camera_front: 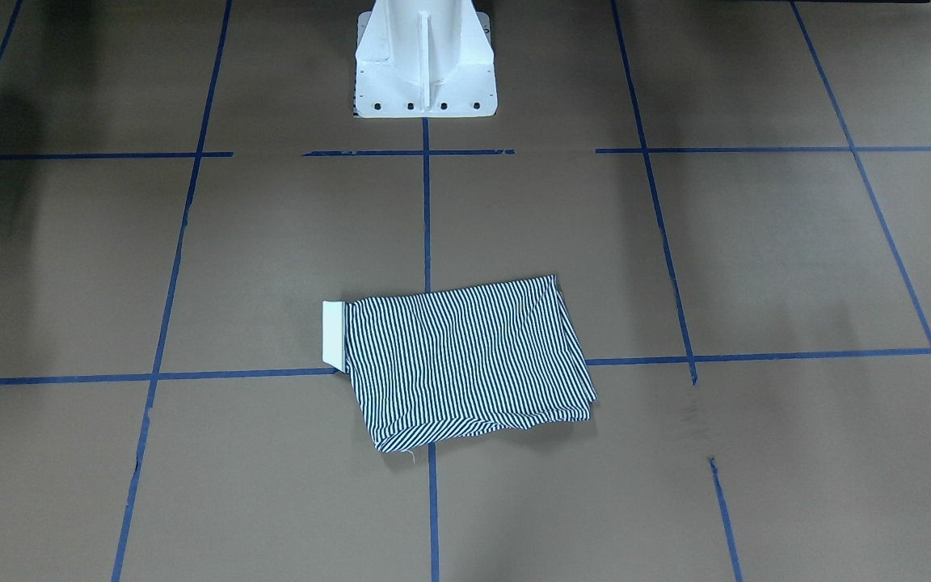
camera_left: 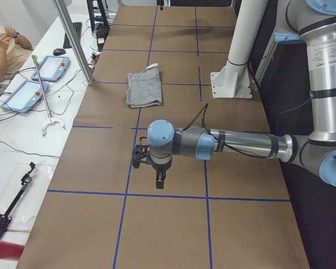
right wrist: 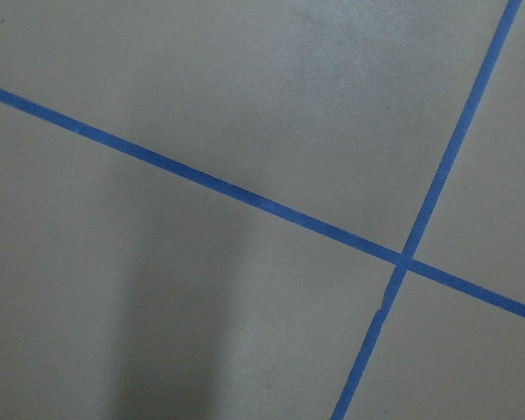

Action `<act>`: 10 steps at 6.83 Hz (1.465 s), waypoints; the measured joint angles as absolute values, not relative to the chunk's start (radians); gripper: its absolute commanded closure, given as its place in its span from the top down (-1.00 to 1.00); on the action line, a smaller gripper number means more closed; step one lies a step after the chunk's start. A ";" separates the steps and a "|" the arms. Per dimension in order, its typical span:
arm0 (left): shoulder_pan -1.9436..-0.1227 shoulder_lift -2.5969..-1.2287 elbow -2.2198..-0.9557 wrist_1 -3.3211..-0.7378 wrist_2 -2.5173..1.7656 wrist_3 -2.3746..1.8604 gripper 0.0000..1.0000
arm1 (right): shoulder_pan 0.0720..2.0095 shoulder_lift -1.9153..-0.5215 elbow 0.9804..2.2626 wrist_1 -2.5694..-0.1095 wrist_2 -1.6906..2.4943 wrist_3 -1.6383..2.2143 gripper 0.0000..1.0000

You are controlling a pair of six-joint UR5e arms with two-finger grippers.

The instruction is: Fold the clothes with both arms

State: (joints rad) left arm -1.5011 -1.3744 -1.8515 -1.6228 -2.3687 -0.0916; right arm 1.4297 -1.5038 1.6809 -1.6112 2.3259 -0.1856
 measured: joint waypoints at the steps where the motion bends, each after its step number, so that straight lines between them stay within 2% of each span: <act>1: -1.501 -1.376 -1.861 -1.626 -2.368 -0.091 1.00 | 1.430 -1.506 1.688 -1.610 2.324 -0.186 1.00; 10: -1.542 -1.385 -1.846 -1.633 -2.368 -0.086 1.00 | 1.409 -1.532 1.792 -1.614 2.352 -0.178 1.00</act>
State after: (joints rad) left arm -1.5416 -1.3854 -1.8460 -1.6325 -2.3681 -0.0857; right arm 1.4094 -1.5322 1.7920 -1.6138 2.3523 -0.1776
